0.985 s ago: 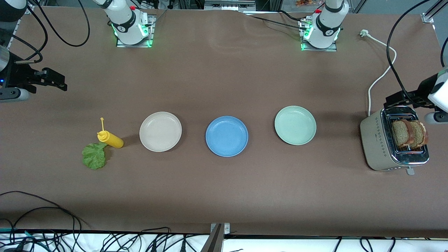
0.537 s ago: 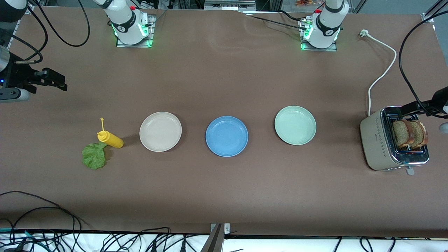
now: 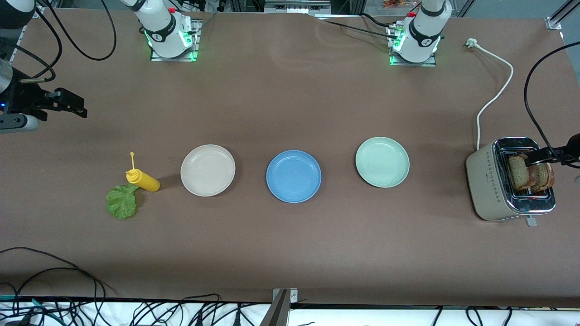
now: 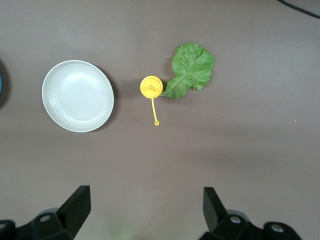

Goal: Make sandwich in blue plate with both arms
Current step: 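Reach the left gripper down into the toaster and grasp a bread slice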

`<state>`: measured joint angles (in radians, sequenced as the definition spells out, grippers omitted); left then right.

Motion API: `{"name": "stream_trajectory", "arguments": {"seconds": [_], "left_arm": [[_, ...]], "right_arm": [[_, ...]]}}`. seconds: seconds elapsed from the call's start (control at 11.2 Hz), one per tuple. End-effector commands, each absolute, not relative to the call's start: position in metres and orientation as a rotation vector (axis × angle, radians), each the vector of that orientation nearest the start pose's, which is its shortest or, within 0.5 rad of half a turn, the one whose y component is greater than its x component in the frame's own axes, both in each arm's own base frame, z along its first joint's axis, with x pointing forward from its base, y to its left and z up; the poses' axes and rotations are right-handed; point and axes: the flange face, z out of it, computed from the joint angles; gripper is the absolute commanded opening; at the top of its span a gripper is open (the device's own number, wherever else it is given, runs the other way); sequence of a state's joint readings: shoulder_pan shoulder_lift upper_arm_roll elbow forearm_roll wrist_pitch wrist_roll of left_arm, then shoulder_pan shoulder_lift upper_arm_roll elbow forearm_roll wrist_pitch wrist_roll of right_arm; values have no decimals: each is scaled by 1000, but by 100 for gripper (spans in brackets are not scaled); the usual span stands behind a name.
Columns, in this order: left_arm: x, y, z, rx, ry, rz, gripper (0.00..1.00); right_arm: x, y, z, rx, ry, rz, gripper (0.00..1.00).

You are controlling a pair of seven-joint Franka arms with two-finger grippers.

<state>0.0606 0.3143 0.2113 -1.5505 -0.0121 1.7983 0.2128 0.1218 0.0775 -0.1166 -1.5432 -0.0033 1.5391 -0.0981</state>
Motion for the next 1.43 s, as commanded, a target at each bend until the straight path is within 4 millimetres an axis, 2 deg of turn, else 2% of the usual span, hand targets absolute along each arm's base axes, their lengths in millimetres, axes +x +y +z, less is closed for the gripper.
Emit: {"name": "stream_trajectory", "arguments": {"seconds": [0.0,0.54,0.81,0.99,1.16,1.25,1.34], "left_arm": [[637,169,446,-3110,-53,84,100],[645,179,409,-3100,-74,109,99],[645,184,395,-3099,-83,124,90],[643,188,387,-3100,-95,147,70],[643,189,379,-3100,-97,167,54],[642,189,377,-3100,-94,174,42],[642,190,376,-3100,-96,179,19]], "right_arm": [[572,5,595,-3123,-182,118,100],[573,5,593,-3123,-182,121,100],[573,5,594,-3123,-182,118,100],[573,5,594,-3123,-182,118,100],[573,5,593,-3123,-182,121,100],[573,5,593,-3123,-182,121,100],[573,5,593,-3123,-182,121,100]]}}
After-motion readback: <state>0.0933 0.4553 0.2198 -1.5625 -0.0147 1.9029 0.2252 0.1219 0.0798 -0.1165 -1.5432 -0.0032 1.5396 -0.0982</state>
